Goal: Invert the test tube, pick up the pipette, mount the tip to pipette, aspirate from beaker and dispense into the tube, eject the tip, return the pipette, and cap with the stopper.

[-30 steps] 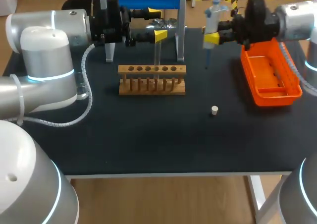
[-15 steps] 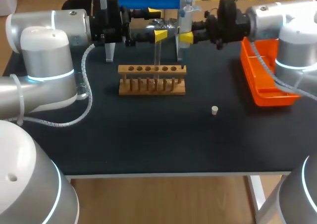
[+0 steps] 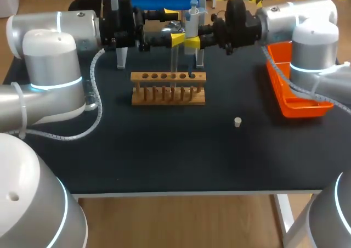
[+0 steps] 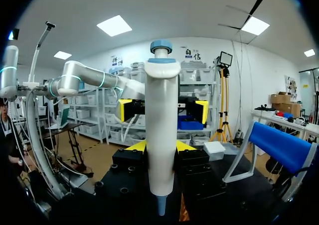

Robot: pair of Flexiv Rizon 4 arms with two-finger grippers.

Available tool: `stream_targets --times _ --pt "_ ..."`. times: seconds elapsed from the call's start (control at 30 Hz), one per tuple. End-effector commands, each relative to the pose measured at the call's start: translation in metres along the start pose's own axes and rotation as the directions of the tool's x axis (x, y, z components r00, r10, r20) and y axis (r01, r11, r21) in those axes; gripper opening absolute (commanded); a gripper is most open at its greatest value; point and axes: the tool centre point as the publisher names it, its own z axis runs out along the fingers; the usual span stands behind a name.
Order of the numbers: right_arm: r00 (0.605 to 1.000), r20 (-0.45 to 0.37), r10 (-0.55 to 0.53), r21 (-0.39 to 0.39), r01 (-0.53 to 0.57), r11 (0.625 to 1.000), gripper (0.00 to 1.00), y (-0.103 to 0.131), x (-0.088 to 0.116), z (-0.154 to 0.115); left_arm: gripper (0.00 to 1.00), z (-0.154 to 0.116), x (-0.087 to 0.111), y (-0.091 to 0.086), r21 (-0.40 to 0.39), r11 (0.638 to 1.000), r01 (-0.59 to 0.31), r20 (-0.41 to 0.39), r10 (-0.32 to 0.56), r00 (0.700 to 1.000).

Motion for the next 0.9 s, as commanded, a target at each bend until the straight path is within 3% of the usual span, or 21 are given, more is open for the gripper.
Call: stream_targets --times 0.03,0.9 --pt "1.000 -0.005 0.002 -0.002 -0.002 1.000 0.00 -0.001 -0.002 0.008 1.00 0.001 0.000 0.000 0.000 1.000 -0.001 0.002 0.001 1.000" --pt "1.000 0.016 0.005 -0.014 -0.004 1.000 0.00 0.006 0.003 0.031 1.00 0.001 0.000 0.000 0.000 1.000 -0.001 0.002 0.001 1.000"
